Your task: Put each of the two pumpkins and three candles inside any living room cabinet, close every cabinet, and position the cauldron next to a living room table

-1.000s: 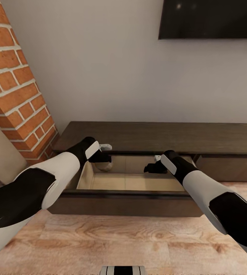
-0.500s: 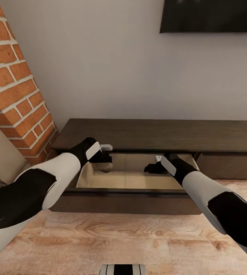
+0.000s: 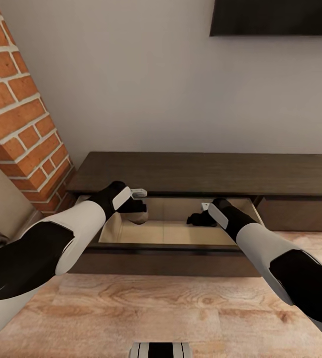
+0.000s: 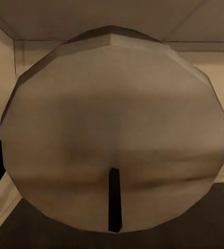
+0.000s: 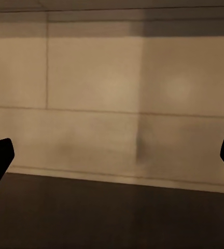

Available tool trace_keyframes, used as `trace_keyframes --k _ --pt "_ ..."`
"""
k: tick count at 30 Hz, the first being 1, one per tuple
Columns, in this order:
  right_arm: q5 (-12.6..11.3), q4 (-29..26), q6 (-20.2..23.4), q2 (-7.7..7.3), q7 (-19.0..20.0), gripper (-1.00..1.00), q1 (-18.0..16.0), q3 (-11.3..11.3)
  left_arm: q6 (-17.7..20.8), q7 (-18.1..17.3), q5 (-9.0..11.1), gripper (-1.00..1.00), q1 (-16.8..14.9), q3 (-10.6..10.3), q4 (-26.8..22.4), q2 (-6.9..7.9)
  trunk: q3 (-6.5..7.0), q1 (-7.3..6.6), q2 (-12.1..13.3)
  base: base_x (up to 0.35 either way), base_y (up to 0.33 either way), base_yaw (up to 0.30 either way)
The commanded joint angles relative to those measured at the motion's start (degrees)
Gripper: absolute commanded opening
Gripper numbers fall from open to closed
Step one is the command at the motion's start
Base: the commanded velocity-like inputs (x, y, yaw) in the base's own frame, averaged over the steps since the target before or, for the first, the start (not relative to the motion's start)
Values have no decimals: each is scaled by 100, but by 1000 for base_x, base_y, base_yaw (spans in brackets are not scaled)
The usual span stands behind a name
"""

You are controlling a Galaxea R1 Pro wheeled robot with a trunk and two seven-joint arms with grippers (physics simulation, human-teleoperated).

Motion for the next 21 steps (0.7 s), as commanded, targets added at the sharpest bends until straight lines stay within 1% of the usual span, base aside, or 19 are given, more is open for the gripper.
trace_keyframes --k 1,6,11,15,21 --pt "-62 -15 20 -5 -49 100 -2 37 20 43 57 -100 -3 -28 -9 -5 -6 -1 -2 0 0 0" --pt "-62 -15 20 2 -49 100 -1 37 22 42 56 -100 -1 -28 -9 -20 -32 -1 -2 0 0 72" --pt "-55 -15 20 66 -55 100 -2 37 22 41 57 -100 0 -28 -9 -29 -70 -1 -2 0 0 121" --pt "-54 -15 20 81 -57 100 -1 37 22 43 57 -100 0 -28 -9 -51 -102 -1 -2 5 0 126" --pt "-53 -13 28 84 -64 100 -2 37 29 41 57 -100 0 -28 -1 -63 -150 -1 -2 182 0 126"
